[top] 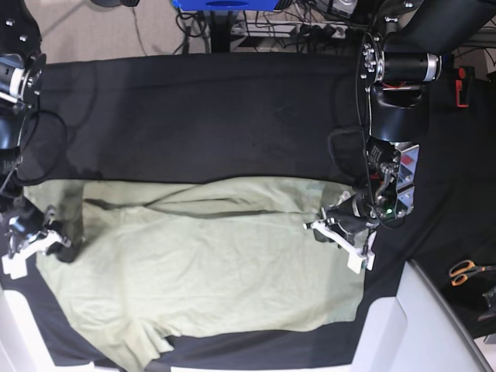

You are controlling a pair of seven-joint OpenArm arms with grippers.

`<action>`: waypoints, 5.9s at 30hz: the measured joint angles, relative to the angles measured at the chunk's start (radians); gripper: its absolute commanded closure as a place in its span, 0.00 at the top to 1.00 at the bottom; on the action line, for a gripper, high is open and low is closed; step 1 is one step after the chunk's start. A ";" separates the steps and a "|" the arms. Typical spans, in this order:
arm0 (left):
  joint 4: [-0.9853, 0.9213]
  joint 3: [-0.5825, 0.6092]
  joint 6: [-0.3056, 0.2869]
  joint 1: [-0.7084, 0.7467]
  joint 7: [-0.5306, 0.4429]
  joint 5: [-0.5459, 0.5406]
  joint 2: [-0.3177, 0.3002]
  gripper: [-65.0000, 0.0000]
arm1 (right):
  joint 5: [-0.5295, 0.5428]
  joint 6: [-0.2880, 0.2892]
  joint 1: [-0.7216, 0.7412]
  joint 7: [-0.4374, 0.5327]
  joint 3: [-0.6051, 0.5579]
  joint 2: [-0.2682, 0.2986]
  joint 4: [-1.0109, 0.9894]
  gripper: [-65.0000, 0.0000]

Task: Fold the T-shirt properly
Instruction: 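Lift the shoulder edge with both grippers and pull it toward the hem, then lower the folded edge onto the shirt and open both grippers, then grasp the folded edge with both grippers and drag it back toward the robot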

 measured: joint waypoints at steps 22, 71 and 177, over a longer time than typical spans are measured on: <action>0.000 -0.106 0.000 -0.018 -0.064 0.004 -0.026 0.00 | -0.003 0.000 0.031 0.057 0.000 0.000 -0.094 0.00; 0.609 -0.251 -0.004 0.465 0.035 -0.001 -0.060 0.51 | 0.017 -0.237 -0.177 -0.140 0.700 -0.171 0.069 0.71; 0.642 -0.289 -0.013 0.856 -0.072 -0.334 -0.058 0.00 | 0.008 -0.237 -0.503 -0.452 0.642 -0.265 0.528 0.00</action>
